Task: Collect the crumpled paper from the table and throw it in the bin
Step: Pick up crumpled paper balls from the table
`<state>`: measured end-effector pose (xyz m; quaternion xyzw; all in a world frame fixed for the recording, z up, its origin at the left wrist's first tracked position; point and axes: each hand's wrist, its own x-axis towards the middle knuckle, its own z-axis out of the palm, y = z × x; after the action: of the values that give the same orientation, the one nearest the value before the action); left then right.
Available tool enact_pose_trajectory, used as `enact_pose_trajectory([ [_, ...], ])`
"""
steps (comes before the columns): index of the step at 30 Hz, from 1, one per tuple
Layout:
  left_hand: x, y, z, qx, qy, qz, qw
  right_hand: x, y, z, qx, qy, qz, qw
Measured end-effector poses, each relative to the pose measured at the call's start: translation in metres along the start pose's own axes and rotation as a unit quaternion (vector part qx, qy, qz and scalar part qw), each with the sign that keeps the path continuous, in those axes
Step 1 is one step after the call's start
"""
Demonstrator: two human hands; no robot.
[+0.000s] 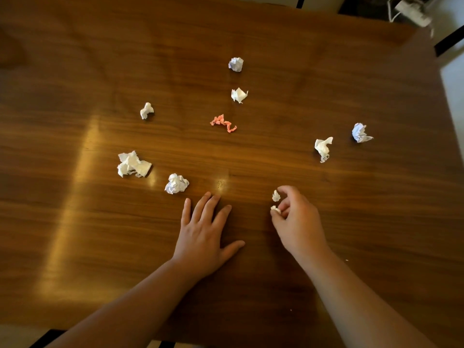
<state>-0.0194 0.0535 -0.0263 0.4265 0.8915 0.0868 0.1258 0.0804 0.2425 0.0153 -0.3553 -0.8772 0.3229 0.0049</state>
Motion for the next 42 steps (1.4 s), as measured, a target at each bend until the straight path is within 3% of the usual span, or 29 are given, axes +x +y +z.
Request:
enact_pose_trajectory([
  [5,0.038,0.022,0.002,0.007,0.014,0.003,1.0,0.026,0.006,-0.005,-0.021,-0.009,0.008,1.0],
  [17,0.054,0.027,0.009,-0.008,0.047,-0.006,0.999,0.03,0.01,0.009,-0.069,-0.03,-0.076,0.994],
  [30,0.08,0.048,0.01,-0.008,0.048,-0.025,0.998,0.101,0.056,-0.061,-0.037,0.207,-0.018,0.978],
  [42,0.08,0.047,0.015,-0.008,0.063,-0.028,0.998,0.128,0.072,-0.036,-0.134,0.178,-0.06,0.973],
])
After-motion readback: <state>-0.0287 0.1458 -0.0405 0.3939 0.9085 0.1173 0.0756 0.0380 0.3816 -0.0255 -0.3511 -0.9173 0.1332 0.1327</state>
